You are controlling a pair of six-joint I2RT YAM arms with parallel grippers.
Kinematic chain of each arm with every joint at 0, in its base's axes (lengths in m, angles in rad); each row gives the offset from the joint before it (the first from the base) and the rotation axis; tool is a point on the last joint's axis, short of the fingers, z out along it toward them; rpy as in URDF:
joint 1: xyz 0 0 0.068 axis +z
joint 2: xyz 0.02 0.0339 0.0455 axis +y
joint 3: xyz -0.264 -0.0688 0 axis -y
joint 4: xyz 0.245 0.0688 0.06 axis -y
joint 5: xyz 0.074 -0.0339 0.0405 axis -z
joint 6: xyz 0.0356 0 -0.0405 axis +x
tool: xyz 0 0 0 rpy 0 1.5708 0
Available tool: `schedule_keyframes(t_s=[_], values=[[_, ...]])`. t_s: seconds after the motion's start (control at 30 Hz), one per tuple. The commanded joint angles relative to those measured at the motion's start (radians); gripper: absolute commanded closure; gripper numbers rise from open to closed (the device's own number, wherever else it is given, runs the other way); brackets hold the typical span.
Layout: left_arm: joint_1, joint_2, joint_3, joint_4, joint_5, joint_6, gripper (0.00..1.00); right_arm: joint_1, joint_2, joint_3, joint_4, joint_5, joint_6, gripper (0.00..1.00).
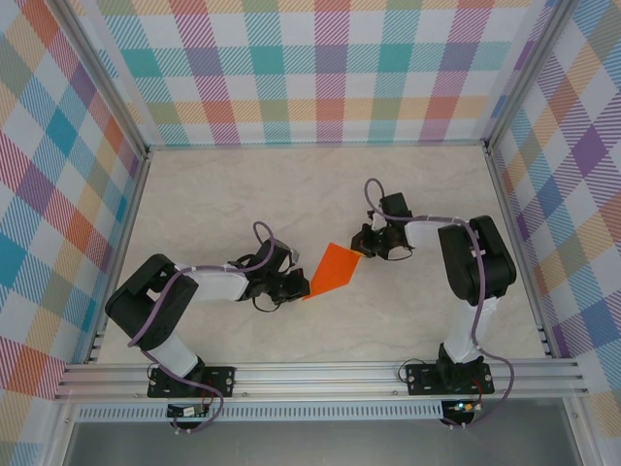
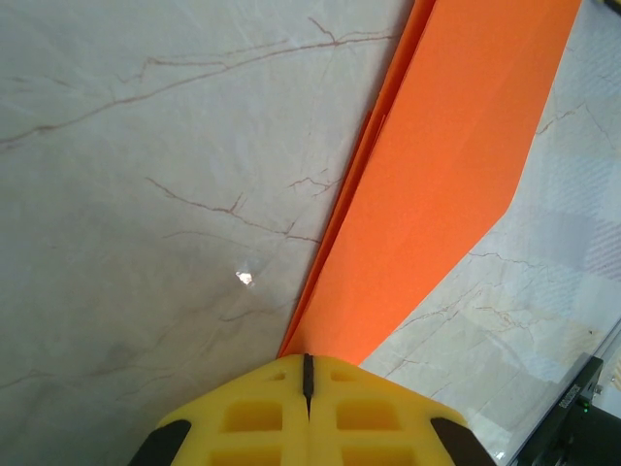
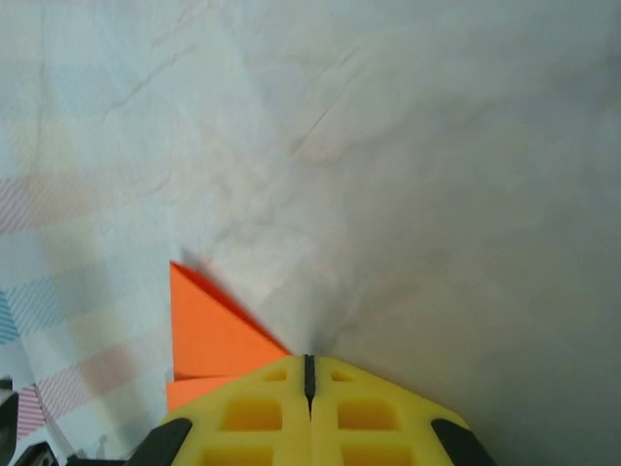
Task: Fold a paper plane with a square sheet of paper (pick it up from the middle)
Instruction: Fourth fold the wing at the center of the table.
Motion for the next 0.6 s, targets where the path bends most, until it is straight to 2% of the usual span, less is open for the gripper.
schedule_keyframes(t_s=[0.0,0.17,0.33,0.4,0.5,0.57], values=[[0.000,0.015,-0.048,-0.190,-0.048,0.000,1.00,-0.035,0.018,0.015,-0.053,0.100,-0.010,1.00],[0.000,0.017,-0.028,-0.191,-0.048,0.015,1.00,-0.059,-0.048,0.048,-0.092,0.121,-0.005,1.00],[-0.001,0.003,0.050,-0.217,-0.055,0.065,0.99,-0.057,-0.189,0.035,-0.136,0.080,0.016,0.88],[-0.004,-0.027,0.087,-0.210,-0.049,0.078,0.93,-0.057,-0.254,-0.008,-0.130,0.066,0.041,0.77],[-0.006,-0.080,0.138,-0.182,-0.027,0.095,0.78,-0.053,-0.334,-0.094,-0.083,0.008,0.102,0.60],[-0.008,-0.105,0.167,-0.168,-0.029,0.102,0.68,-0.043,-0.374,-0.153,-0.052,-0.026,0.144,0.54]])
